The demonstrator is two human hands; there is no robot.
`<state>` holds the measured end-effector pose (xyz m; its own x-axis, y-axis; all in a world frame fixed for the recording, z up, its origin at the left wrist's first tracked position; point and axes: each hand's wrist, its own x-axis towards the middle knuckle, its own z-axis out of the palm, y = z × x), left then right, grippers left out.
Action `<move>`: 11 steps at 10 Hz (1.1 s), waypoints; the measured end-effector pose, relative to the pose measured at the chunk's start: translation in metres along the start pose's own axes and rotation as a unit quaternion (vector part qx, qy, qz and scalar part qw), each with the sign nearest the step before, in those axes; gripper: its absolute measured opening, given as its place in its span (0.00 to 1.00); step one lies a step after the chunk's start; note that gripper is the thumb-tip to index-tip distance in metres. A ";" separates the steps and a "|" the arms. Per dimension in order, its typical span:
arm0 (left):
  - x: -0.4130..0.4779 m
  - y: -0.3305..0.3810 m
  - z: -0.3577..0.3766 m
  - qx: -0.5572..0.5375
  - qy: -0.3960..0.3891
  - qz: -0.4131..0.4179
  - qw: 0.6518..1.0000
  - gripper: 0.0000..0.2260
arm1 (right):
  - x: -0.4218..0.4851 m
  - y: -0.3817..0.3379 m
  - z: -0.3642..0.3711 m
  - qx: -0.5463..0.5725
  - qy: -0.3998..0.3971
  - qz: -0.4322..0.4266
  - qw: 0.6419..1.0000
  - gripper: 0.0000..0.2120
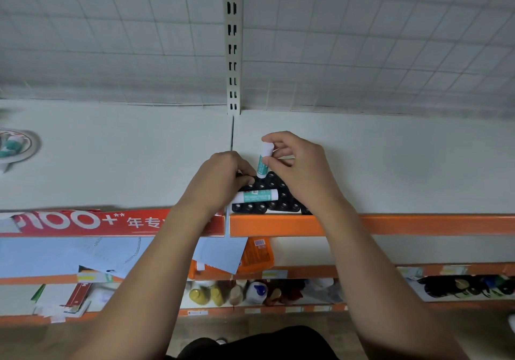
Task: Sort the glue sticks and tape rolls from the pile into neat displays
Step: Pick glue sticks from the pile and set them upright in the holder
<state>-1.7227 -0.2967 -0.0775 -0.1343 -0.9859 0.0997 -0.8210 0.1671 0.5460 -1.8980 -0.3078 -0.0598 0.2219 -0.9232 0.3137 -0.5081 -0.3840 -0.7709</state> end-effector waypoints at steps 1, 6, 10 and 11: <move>0.002 0.000 0.000 -0.004 0.005 -0.006 1.000 0.05 | 0.001 0.000 0.001 -0.005 0.000 -0.004 1.000 0.14; 0.007 -0.005 0.002 -0.009 0.016 -0.006 1.000 0.04 | -0.002 0.004 0.009 -0.024 -0.018 0.002 1.000 0.14; -0.027 -0.002 -0.012 0.015 -0.048 0.109 0.993 0.14 | -0.020 0.011 -0.010 -0.057 -0.034 0.012 0.998 0.13; -0.029 0.000 -0.011 0.021 -0.049 0.107 0.993 0.14 | -0.030 0.014 -0.013 -0.074 -0.095 0.016 0.993 0.09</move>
<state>-1.7130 -0.2682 -0.0708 -0.3608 -0.9240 0.1267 -0.7898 0.3749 0.4855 -1.9220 -0.2853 -0.0727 0.3498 -0.9214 0.1692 -0.6309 -0.3653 -0.6845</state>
